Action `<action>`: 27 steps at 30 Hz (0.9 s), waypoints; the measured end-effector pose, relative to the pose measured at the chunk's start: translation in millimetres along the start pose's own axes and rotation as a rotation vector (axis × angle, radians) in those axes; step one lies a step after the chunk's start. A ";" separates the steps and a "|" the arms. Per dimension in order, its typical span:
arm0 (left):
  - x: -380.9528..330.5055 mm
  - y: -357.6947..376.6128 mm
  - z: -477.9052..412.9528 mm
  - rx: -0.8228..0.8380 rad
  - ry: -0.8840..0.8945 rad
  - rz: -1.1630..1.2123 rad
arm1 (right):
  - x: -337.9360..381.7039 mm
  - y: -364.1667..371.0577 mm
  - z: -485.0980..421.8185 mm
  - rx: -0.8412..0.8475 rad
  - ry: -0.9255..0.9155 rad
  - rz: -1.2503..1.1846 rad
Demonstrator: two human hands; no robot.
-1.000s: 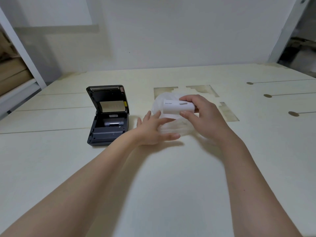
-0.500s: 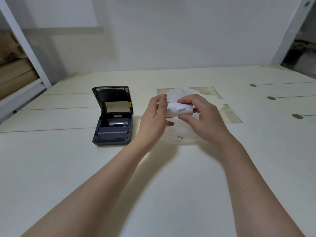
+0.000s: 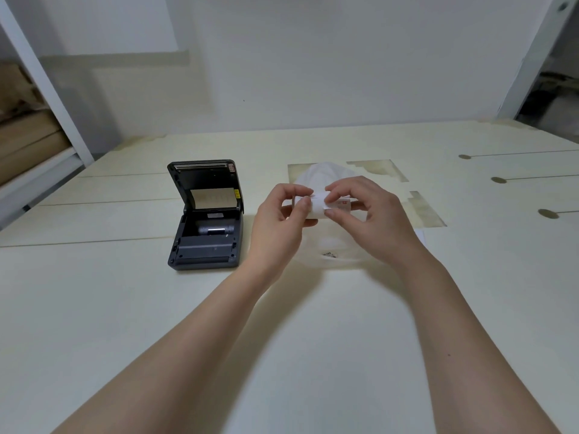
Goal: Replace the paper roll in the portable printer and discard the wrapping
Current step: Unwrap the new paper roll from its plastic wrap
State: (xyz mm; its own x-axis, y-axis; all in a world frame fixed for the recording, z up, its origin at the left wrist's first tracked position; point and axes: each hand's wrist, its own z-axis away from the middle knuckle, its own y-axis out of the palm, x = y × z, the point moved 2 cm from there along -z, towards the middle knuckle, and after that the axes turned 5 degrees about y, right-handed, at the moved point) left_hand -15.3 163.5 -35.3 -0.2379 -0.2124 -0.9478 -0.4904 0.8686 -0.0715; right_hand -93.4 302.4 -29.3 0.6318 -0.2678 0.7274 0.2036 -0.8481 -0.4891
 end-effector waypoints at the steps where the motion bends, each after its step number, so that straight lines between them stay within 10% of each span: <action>1: 1.1 0.1 0.2 0.002 -0.006 0.001 | -0.3 -0.2 -0.2 -0.004 0.005 -0.011; 15: 2.5 5.6 -0.5 -0.076 0.024 -0.076 | -3.1 0.7 -1.1 0.018 0.160 -0.152; 20: 8.2 3.7 -2.2 -0.083 0.035 -0.111 | -6.9 -4.6 -5.4 -0.218 0.273 -0.306; 23: 10.5 -2.5 -3.4 -0.135 0.072 -0.111 | -12.8 -11.6 -3.6 -0.345 0.329 0.088; 27: 5.7 -5.9 -3.1 -0.179 0.109 -0.090 | -19.2 9.9 4.8 0.113 0.431 0.537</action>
State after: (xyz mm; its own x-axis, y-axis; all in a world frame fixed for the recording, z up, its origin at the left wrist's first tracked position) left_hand -16.3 155.8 -39.3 -0.2709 -0.3408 -0.9003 -0.6521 0.7529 -0.0888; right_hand -100.0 301.3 -50.4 0.3181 -0.8140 0.4860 0.0377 -0.5014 -0.8644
